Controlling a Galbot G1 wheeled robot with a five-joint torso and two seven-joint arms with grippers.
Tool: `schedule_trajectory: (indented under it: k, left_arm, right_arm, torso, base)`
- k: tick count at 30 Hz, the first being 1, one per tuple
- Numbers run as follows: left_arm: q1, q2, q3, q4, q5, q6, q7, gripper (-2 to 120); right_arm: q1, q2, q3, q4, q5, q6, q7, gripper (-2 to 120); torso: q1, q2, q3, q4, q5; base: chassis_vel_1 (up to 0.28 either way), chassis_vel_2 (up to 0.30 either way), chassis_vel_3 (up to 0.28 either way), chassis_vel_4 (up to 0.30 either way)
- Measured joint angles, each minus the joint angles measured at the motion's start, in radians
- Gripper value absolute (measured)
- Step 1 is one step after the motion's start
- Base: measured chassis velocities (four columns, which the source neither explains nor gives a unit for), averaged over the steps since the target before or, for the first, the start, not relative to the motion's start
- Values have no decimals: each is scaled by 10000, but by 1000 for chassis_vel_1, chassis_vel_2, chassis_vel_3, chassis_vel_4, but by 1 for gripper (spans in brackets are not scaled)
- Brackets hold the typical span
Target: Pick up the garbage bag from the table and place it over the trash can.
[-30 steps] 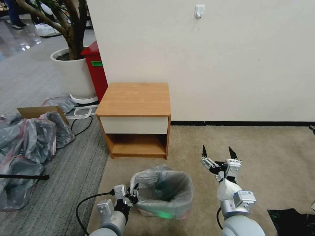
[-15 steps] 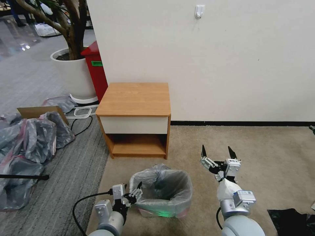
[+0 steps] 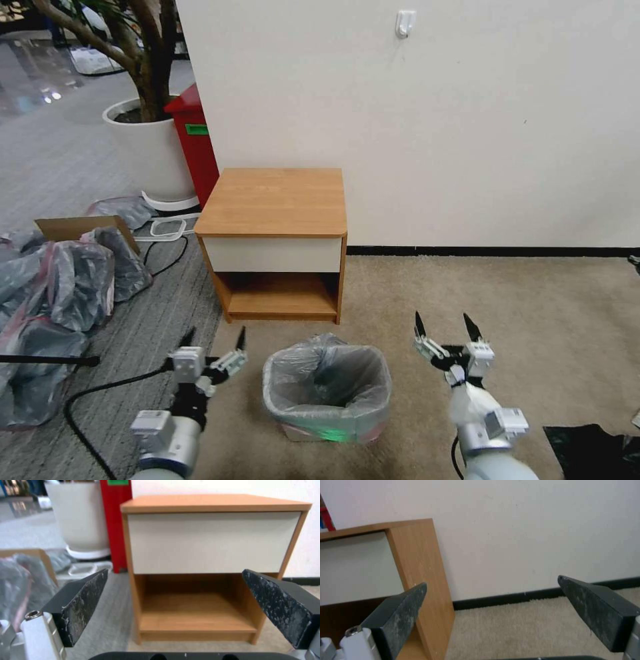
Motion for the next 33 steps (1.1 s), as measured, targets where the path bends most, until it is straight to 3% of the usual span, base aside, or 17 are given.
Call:
schedule_trajectory:
  k: [7, 10, 20, 33]
  left_arm:
    - [267, -51, -627, -54, 876, -160, 369, 100]
    - [1005, -220, -857, -442, 1260, -252, 480, 100]
    - [2562, -616, -1563, -848, 1170, -835, 671, 100]
    - [2741, -667, -1695, -973, 1086, -859, 753, 100]
  right_arm:
    - [-643, 413, 363, 214, -252, 105, -691, 100]
    - [-1500, 690, 740, 727, -507, 264, -768, 100]
    - [-2653, 1050, 1000, 1591, -926, 766, -883, 100]
    - [-2793, 1105, 985, 1769, -1103, 726, -823, 100]
  torso:
    - [0, 0, 0, 0, -3]
    - [0, 0, 0, -1, -2]
    - [0, 0, -1, 1, -1]
    - [0, 0, 0, 1, -1]
  base:
    - [0, 0, 0, 0]
    - [0, 0, 0, 0]
    - [0, 0, 0, 0]
    - [0, 0, 0, 0]
